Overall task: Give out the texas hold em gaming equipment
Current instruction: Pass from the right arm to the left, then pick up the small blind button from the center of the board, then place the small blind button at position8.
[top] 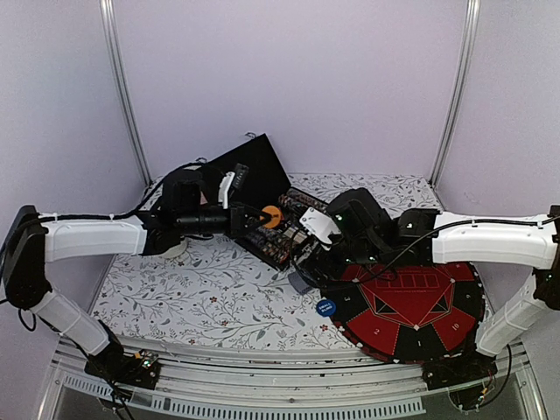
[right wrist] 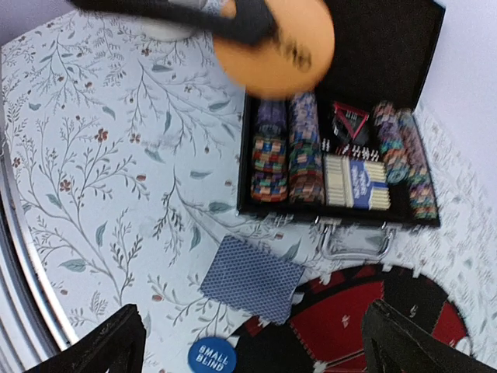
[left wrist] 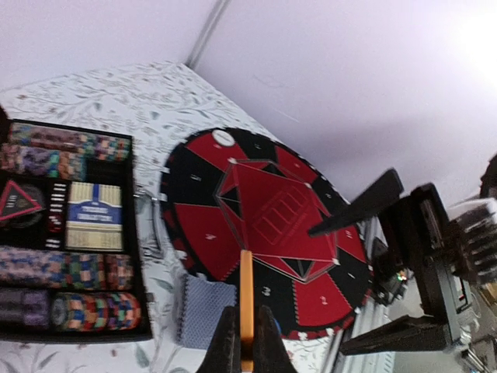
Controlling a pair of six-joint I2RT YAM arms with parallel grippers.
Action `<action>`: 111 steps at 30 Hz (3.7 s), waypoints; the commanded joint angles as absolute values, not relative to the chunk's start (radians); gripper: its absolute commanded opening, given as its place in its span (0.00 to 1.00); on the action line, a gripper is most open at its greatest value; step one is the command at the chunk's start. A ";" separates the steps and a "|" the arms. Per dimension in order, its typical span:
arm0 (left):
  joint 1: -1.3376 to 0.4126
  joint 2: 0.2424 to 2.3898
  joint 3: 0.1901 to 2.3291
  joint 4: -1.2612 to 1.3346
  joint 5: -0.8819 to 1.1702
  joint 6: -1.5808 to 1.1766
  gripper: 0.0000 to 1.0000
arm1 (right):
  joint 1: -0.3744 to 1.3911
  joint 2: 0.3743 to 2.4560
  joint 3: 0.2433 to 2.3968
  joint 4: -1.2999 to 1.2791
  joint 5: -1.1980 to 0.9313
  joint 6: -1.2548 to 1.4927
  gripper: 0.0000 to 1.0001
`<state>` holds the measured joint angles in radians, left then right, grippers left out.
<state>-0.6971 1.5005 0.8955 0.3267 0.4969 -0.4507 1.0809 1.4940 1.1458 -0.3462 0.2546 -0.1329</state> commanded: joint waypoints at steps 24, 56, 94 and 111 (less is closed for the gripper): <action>-0.640 1.361 0.865 0.135 0.240 -0.332 0.00 | 1.014 1.937 1.269 -0.752 0.090 0.244 0.79; -0.575 1.277 0.842 0.112 0.231 -0.283 0.00 | 0.863 1.666 1.185 -0.858 0.121 0.283 0.31; -0.537 1.282 0.845 0.114 0.261 -0.166 0.00 | -0.223 1.885 1.185 -0.570 0.187 0.138 0.23; -0.536 1.267 0.865 0.100 0.302 -0.190 0.00 | -0.195 1.705 1.188 -0.647 0.172 0.137 0.99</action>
